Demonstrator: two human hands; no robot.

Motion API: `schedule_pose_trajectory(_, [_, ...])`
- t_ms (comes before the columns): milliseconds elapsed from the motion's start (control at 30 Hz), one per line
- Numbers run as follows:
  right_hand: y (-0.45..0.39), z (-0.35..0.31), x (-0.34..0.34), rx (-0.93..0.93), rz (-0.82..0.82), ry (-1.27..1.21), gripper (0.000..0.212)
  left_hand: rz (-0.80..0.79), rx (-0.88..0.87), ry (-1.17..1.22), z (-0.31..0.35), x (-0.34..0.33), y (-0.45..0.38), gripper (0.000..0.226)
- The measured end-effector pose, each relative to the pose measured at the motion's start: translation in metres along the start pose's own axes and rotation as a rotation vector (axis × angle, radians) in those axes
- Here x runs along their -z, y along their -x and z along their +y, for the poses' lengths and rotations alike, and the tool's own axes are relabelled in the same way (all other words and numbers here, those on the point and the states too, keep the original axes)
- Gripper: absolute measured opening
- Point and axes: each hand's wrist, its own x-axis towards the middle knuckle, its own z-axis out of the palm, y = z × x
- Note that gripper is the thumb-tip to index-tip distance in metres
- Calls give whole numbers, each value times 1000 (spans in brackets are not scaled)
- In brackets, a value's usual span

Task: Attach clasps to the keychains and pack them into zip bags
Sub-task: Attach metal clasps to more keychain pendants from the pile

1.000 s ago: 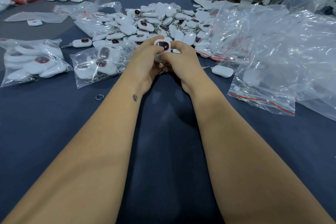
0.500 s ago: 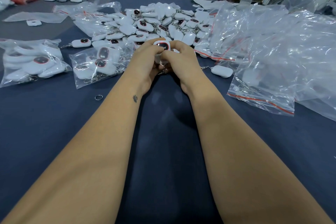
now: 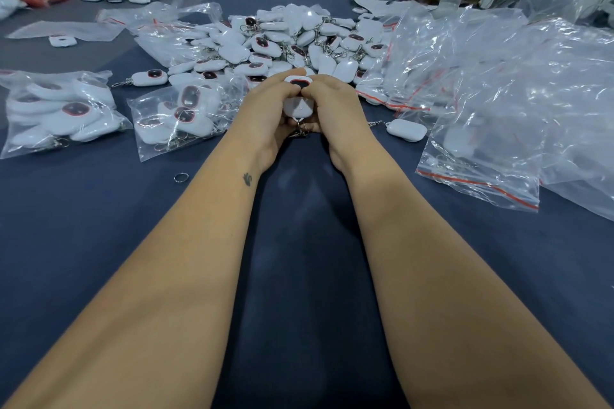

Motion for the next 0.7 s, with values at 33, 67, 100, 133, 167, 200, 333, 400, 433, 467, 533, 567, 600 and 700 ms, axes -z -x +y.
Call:
schedule_pose_trajectory(33, [0,0,0,1,3,3,17,3,-1,-7,0,0,0,34])
schedule_pose_trajectory(67, [0,1,0,0,8,5,16,6,-1,-15,0,-1,1,34])
schedule_pose_trajectory(100, [-1,1,0,0,13,10,15,9,-1,-25,0,-1,1,34])
schedule_pose_trajectory(133, [-1,1,0,2,17,16,13,11,0,-40,-1,-2,1,35])
schedule_pose_trajectory(167, [-1,2,0,4,22,24,12,12,2,-55,-1,-2,0,36])
schedule_pose_trajectory(200, [-1,2,-1,5,25,30,12,15,6,-69,-1,-1,0,37])
schedule_pose_trajectory(333, [-1,1,-1,11,44,70,14,25,12,-65,-1,0,0,38])
schedule_pose_trajectory(400, [0,0,-2,16,55,75,15,24,11,-56,-1,-1,1,37])
schedule_pose_trajectory(433, [1,0,-2,12,63,69,15,19,11,-51,-1,-1,1,36])
schedule_pose_trajectory(467, [1,-1,-2,5,73,55,15,14,12,-51,-1,-2,1,36])
schedule_pose_trajectory(533, [1,-1,-2,-8,87,24,14,12,12,-65,-1,-3,0,36])
schedule_pose_trajectory(567, [1,-1,-1,-12,87,17,14,10,8,-71,-1,-3,0,36])
schedule_pose_trajectory(600, [1,-1,-1,-14,82,18,14,8,4,-72,-1,-3,0,36])
schedule_pose_trajectory(700, [0,-1,-1,-12,63,44,17,12,-7,-48,-2,-1,1,36])
